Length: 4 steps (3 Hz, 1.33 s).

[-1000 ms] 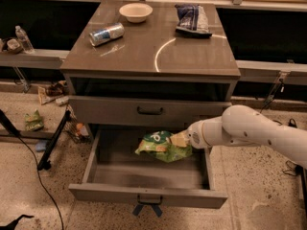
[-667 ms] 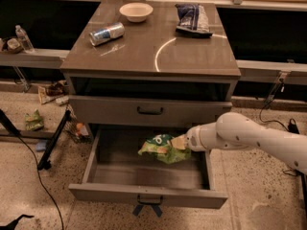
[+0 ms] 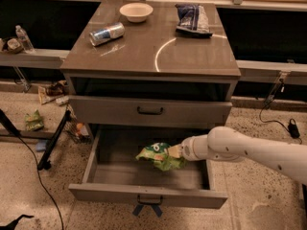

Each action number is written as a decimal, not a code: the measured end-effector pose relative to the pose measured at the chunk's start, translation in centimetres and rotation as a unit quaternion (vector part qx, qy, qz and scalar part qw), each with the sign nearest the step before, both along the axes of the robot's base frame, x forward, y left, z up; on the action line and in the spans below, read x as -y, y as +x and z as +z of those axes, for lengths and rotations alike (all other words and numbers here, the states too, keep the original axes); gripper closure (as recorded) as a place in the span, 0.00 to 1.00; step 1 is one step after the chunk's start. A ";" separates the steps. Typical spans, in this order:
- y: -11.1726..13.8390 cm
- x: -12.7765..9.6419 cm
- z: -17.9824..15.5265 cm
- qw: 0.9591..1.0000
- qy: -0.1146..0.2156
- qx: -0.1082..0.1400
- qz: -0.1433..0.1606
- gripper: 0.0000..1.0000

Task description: Place green rice chip bag into middle drawer

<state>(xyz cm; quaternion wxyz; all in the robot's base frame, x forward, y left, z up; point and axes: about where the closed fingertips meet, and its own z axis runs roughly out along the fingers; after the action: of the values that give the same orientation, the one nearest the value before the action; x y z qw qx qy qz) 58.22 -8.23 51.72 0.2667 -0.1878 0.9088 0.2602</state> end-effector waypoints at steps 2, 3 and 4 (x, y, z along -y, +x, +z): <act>-1.3 -1.6 -1.5 1.000 0.012 0.000 -0.019 0.13; -1.3 -2.2 -0.5 1.000 0.005 0.014 -0.015 0.00; -2.0 -0.8 4.1 0.999 0.001 0.048 -0.026 0.00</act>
Offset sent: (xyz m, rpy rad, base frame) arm -0.0162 0.0218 -0.0135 0.0295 -0.0212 -0.0532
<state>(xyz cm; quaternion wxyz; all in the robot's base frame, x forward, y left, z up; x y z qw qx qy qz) 56.25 -7.46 55.81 0.3168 -0.1760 0.8992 0.2450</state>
